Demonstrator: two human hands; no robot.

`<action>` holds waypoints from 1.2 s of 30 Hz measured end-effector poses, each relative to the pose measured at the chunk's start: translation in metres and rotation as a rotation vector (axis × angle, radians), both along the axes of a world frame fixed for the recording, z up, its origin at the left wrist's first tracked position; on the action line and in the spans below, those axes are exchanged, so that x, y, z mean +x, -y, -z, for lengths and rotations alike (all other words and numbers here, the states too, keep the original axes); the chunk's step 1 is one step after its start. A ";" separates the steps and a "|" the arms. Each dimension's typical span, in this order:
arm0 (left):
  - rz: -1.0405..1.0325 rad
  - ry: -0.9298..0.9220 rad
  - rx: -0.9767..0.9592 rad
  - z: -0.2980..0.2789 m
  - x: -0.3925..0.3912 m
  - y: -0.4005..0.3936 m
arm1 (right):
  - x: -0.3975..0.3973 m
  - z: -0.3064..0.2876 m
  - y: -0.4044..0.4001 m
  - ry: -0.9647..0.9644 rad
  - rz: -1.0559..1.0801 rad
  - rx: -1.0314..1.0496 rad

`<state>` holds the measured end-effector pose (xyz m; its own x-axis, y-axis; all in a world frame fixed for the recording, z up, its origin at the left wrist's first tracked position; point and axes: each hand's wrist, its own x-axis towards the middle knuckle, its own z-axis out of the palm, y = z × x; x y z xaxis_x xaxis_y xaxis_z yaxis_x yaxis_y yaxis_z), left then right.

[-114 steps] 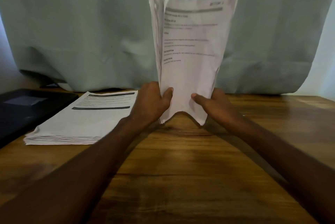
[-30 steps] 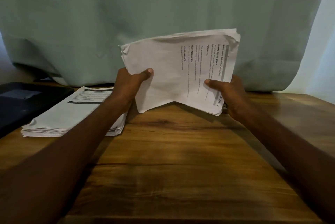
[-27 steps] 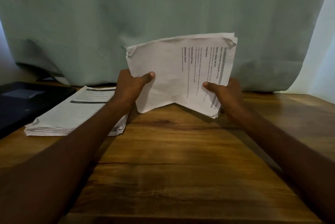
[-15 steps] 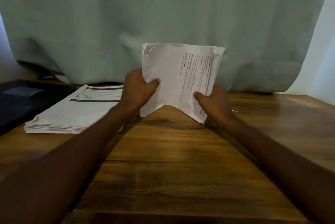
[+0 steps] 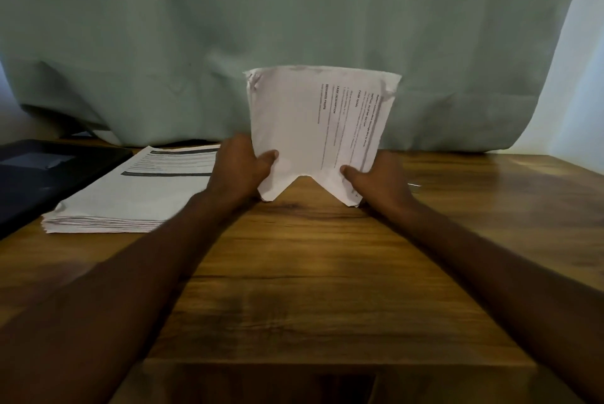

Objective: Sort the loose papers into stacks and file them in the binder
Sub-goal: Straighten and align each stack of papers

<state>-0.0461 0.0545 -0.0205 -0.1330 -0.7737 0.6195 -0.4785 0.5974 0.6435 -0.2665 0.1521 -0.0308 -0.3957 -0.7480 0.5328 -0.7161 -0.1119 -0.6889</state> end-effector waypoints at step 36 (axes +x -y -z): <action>0.253 -0.442 0.385 -0.007 0.008 0.016 | -0.023 -0.023 0.005 0.857 -0.335 -0.122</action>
<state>-0.0381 0.0384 -0.0135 -0.1366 -0.9300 0.3412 0.0073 0.3434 0.9391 -0.2893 0.1470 -0.0081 -0.4645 -0.8521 0.2411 0.1148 -0.3278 -0.9377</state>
